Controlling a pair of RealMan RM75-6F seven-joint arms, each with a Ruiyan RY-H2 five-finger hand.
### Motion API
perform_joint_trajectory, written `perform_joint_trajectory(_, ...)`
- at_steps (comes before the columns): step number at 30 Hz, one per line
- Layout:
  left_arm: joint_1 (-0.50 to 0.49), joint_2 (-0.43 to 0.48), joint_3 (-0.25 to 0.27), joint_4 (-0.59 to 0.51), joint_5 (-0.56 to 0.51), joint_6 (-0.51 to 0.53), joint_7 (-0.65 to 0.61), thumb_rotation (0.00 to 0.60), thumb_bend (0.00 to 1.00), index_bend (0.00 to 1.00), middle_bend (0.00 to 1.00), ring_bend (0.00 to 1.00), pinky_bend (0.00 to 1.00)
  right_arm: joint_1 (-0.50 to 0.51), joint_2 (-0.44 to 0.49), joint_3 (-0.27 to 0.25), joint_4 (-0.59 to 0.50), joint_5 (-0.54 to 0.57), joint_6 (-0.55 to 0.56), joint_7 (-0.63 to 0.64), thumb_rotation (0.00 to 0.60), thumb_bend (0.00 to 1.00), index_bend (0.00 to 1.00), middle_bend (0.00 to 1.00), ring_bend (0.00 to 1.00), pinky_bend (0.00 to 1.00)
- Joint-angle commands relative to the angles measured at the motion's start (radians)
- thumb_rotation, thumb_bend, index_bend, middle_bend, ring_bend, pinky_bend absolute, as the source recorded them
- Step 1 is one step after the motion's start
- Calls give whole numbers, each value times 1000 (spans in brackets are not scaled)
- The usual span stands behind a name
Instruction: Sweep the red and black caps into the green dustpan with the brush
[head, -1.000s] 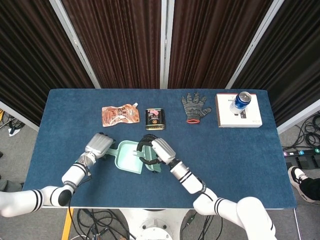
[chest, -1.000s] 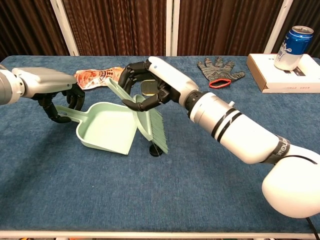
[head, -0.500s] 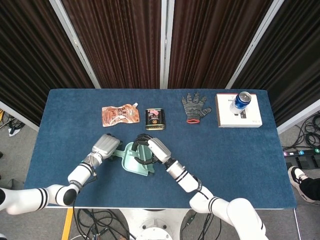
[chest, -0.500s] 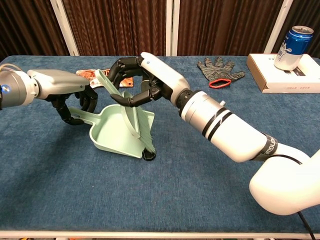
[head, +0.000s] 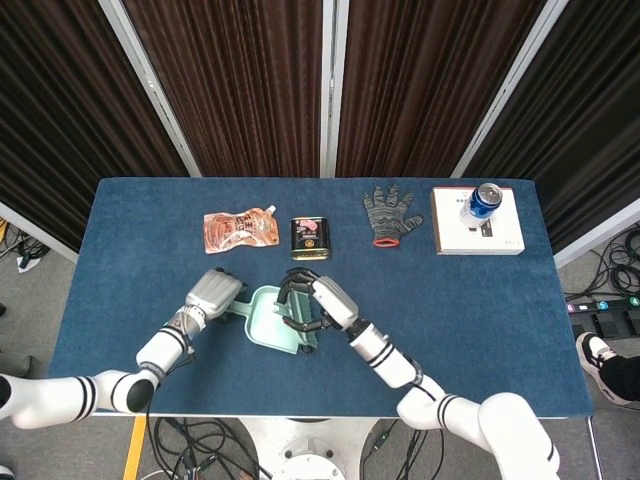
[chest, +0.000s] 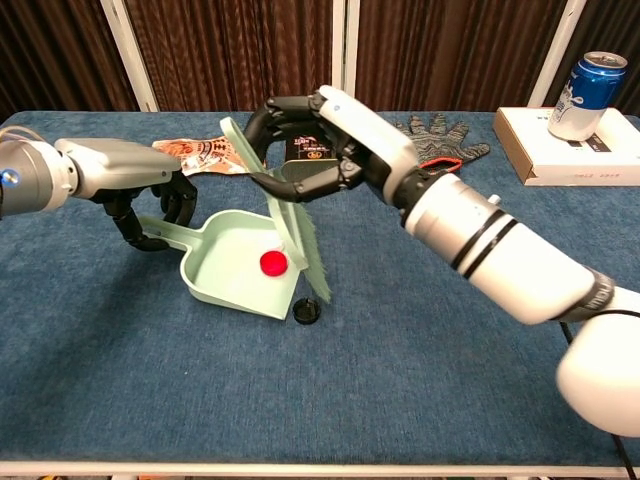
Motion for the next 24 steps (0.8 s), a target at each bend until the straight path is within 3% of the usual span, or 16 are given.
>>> perform_joint_trajectory(1,1,4,6,-5,5,1,1,600,352,516,510,342,262,-53,69,-43,-97,-4,9,-48,600,632,755,633,282,163)
perform_joint_trajectory(8,6,0,16,-15,4,2,-9,600,352,516,511,342,262,-79,52,-53,-133,9,-11,-99,600,635,755,633,282,163)
perform_joint_trajectory(24,14,-13,18,-29,6,8,-38,600,351,516,510,342,262,-33,-149,28,83,19,14,-62,600,642,755,633,282,162)
